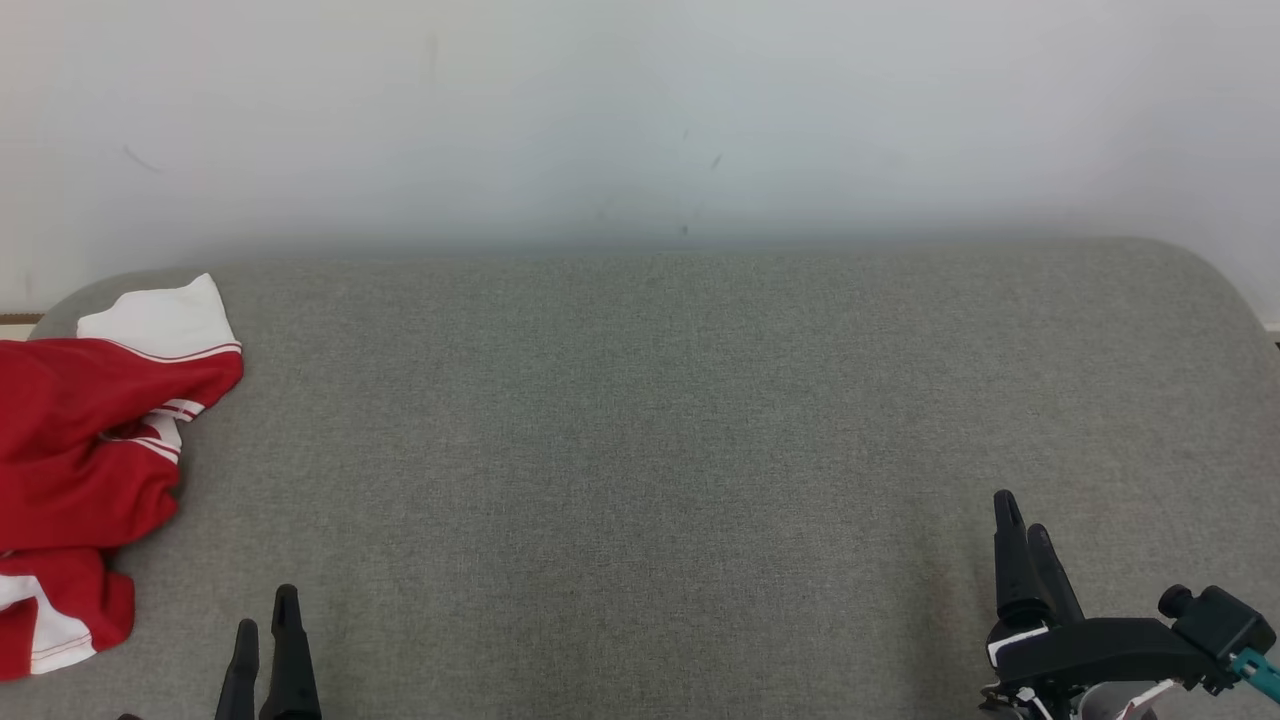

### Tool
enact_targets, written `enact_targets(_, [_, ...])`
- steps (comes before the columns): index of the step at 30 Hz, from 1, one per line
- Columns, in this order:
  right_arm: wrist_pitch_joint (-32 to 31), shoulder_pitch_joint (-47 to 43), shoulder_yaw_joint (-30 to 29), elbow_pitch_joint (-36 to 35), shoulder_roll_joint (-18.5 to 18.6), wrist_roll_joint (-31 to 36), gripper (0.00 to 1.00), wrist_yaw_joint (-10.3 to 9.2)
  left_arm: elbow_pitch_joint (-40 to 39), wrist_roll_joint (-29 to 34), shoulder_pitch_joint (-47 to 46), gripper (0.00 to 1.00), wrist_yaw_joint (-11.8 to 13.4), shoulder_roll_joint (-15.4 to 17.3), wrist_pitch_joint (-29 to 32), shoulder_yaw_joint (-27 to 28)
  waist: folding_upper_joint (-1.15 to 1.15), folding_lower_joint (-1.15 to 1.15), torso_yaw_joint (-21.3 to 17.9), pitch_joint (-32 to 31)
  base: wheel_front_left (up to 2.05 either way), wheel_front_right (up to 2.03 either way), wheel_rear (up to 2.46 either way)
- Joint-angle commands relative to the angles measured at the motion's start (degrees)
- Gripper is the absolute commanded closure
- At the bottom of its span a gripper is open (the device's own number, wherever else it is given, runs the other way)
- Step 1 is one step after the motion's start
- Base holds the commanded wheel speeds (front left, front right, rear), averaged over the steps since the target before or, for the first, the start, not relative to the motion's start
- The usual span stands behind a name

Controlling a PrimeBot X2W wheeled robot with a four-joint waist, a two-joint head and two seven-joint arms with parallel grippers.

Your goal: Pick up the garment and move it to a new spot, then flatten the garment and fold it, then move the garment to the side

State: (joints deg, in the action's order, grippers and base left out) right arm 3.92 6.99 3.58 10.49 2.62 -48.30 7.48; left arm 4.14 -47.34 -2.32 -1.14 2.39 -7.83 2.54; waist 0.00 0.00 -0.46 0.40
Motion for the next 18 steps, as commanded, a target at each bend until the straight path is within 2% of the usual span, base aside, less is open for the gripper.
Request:
enact_targets(1, [0.62,0.19,0.53,-0.88,0.33,2.13,0.0,0.03,-0.69,2.33,0.3,0.0,0.32,0.44,-0.55,-0.12,0.0,0.0,-0.02,-0.06,0.0,0.0,0.0])
enact_targets(11, [2.59,-0.36,2.41,-1.62,0.35,12.06,0.0,0.03,-0.24,14.72,0.73,0.0,1.69,0.52,-1.83,-0.66,0.0,0.0,-0.13,-0.53,0.0,0.0,0.0])
enact_targets(18, [3.92,-0.2,4.11,-1.87,0.34,20.7,0.0,0.03,-0.61,20.5,0.95,0.0,2.29,0.59,-2.64,-1.04,0.0,0.0,-0.17,-0.85,0.0,0.0,0.0])
